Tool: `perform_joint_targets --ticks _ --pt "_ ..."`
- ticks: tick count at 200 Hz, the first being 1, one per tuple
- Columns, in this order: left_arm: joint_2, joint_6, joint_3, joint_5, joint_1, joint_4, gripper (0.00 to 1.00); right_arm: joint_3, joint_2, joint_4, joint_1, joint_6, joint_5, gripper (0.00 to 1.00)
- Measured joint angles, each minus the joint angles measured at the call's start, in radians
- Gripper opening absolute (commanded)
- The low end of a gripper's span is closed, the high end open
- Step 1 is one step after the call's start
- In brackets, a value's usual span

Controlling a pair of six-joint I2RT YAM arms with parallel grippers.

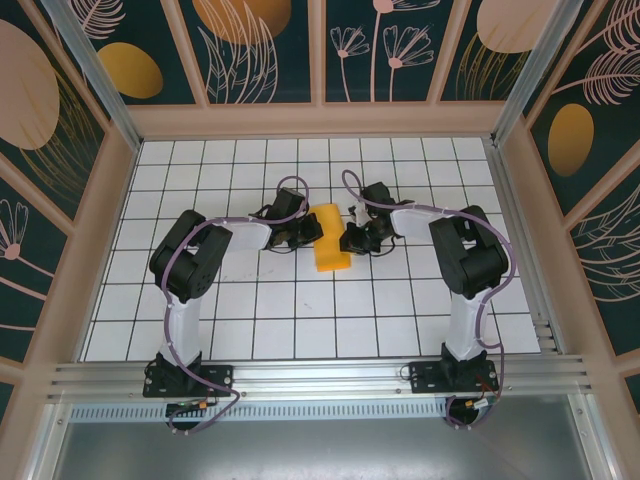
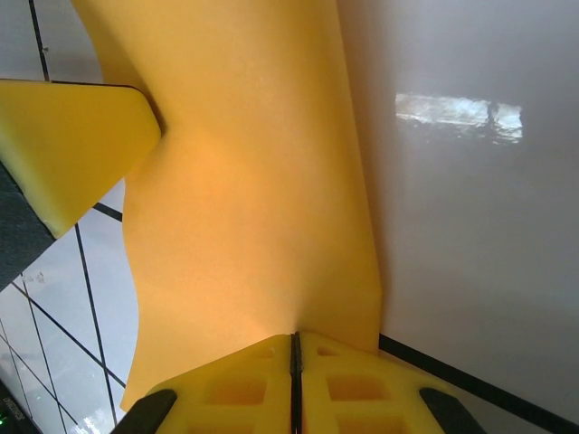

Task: Fold a paper plane with a square sheet of paper (pick it up from the middle)

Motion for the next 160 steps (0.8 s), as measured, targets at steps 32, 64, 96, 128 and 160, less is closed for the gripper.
perform_joint_targets --ticks 32,64,96,128,160 --pt "0.0 0.0 0.0 0.0 0.0 0.0 0.06 -0.003 -0.026 -0.001 -0.003 0.0 -0.007 0.09" --pt "0.0 0.0 0.0 0.0 0.0 0.0 0.06 -0.085 -0.06 0.013 -0.003 0.001 -0.01 0.09" --pt "0.001 0.0 -0.002 0.0 0.0 0.005 0.06 -0.145 -0.086 0.066 -0.005 0.0 -0.031 0.09" --pt "0.001 0.0 -0.002 0.0 0.0 0.007 0.06 -0.155 -0.106 0.056 -0.005 0.0 -0.034 0.09" --pt "0.001 0.0 -0.002 0.0 0.0 0.008 0.06 -0.158 -0.136 0.041 -0.005 0.0 -0.051 0.09"
